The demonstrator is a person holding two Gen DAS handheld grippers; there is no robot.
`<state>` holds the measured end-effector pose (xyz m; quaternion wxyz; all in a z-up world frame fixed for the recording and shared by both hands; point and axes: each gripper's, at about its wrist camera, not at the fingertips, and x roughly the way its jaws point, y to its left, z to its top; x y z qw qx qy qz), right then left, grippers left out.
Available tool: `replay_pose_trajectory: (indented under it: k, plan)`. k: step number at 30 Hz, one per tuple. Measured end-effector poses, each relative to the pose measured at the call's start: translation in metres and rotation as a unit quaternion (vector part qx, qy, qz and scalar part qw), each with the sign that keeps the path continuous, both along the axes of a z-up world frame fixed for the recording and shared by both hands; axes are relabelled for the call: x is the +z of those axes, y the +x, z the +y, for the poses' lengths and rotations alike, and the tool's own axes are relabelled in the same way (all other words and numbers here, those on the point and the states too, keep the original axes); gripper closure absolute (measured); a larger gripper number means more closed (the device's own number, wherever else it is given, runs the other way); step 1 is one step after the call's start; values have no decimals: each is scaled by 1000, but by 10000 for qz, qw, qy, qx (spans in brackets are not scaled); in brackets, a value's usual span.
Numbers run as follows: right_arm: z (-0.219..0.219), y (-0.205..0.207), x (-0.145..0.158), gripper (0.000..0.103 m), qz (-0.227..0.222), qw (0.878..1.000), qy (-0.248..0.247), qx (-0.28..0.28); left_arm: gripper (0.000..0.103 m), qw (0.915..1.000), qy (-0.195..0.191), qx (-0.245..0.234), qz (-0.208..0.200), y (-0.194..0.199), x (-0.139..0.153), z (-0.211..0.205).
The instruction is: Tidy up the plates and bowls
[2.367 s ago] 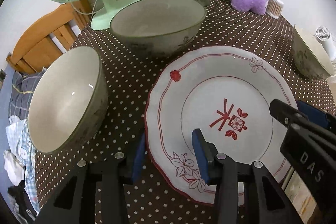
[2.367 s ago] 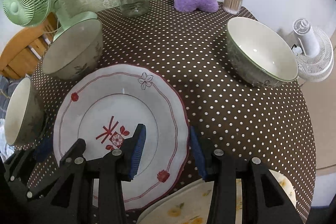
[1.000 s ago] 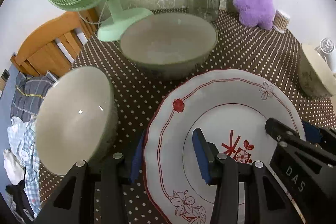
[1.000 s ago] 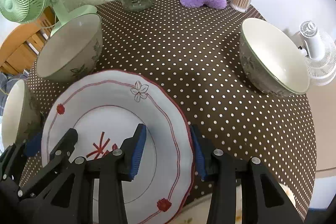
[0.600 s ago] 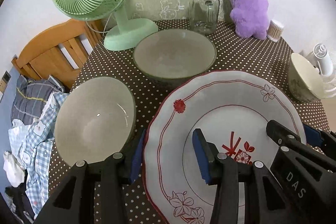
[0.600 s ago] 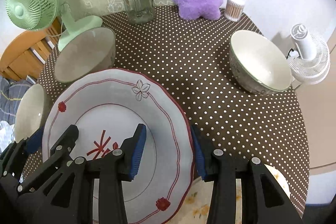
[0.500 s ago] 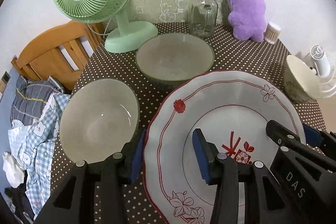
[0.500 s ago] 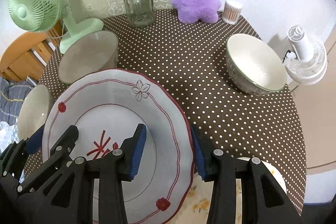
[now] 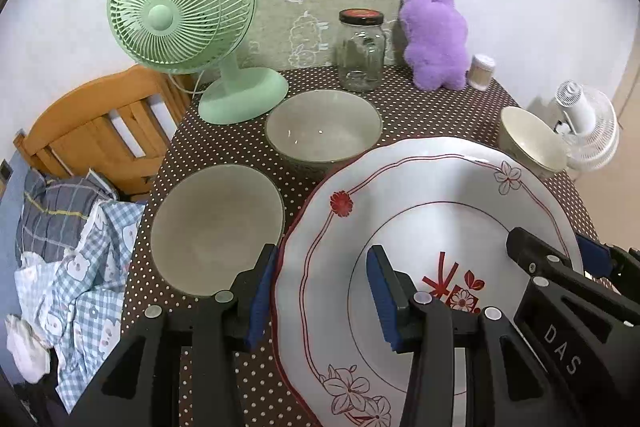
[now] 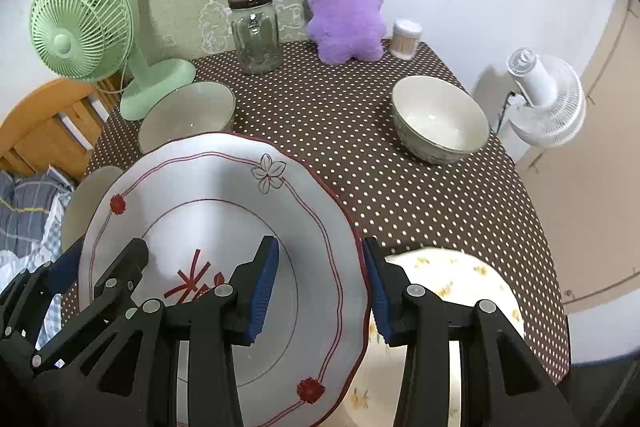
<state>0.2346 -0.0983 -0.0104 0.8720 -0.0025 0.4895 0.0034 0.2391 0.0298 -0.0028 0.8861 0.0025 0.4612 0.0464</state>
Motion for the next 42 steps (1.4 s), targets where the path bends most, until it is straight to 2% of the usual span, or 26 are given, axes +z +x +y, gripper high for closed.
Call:
replay_pose_trajectory:
  k: [9,18,30,42]
  plan:
    - [-11,-29,10,57,-70,9997,-14,-243,58,9996,107,-262,-37,-24,7,-14]
    - [-41,-41,8,57,-23,9998,-63,-176,58,9996,49,-249,78,-38,2,-49]
    - [-101,-47,-6,57,182,9996,-189,36,58,9993,-60,-92,349,-46,-13,-110]
    - [-149,-48,-36,57,513,9981,-307,175,58,9978,-108,-69,658,-50,-41,-157]
